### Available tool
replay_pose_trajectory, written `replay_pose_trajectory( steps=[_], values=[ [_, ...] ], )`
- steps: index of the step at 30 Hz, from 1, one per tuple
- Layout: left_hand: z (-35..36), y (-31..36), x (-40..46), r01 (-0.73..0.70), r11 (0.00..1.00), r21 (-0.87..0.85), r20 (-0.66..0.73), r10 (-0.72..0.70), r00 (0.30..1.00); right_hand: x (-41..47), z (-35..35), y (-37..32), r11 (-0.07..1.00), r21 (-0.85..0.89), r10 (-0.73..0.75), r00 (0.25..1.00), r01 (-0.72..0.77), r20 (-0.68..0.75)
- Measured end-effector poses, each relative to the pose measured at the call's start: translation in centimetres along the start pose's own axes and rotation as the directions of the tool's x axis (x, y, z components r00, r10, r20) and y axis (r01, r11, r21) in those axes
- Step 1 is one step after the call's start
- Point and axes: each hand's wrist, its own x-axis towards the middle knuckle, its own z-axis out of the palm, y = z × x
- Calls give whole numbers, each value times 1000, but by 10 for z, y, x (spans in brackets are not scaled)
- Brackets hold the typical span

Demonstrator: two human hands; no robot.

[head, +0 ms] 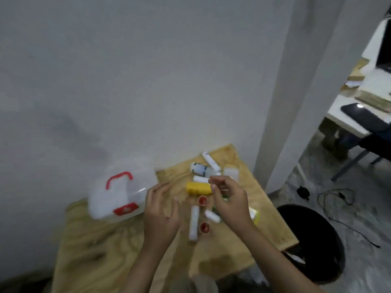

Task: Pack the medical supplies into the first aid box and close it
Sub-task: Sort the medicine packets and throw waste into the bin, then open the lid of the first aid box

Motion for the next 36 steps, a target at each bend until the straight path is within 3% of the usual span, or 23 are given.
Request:
replay_pose_trajectory(
  steps=[3,5,9,12,18,26,32,36],
  values=[
    [-62,-46,-7,25,998,60,-151,-16,988,-11,70,-18,981,-38,-183,970,192,160],
    [-92,-75,-17,91,990,110,-199,-68,978,-15,106,-23,930,-82,-318,895,359,314],
    [-121,-123,-33,190,970,150,-184,-161,970,-16,154,-17,762,-140,-479,696,632,534],
    [-121,-149,-37,193,964,181,-140,-169,976,-7,174,1,639,-188,-533,605,746,591],
    [-97,-193,-40,196,971,140,-143,-176,974,10,194,49,452,-195,-649,470,871,598],
    [-78,-225,-41,108,981,163,-254,-64,965,21,217,80,145,-294,-842,274,945,465],
    [-80,-222,-43,116,974,194,-251,-65,966,25,216,82,48,-301,-871,187,952,453],
    [-79,-219,-40,145,968,203,-267,-88,960,25,211,72,92,-244,-884,191,965,426]
  ],
)
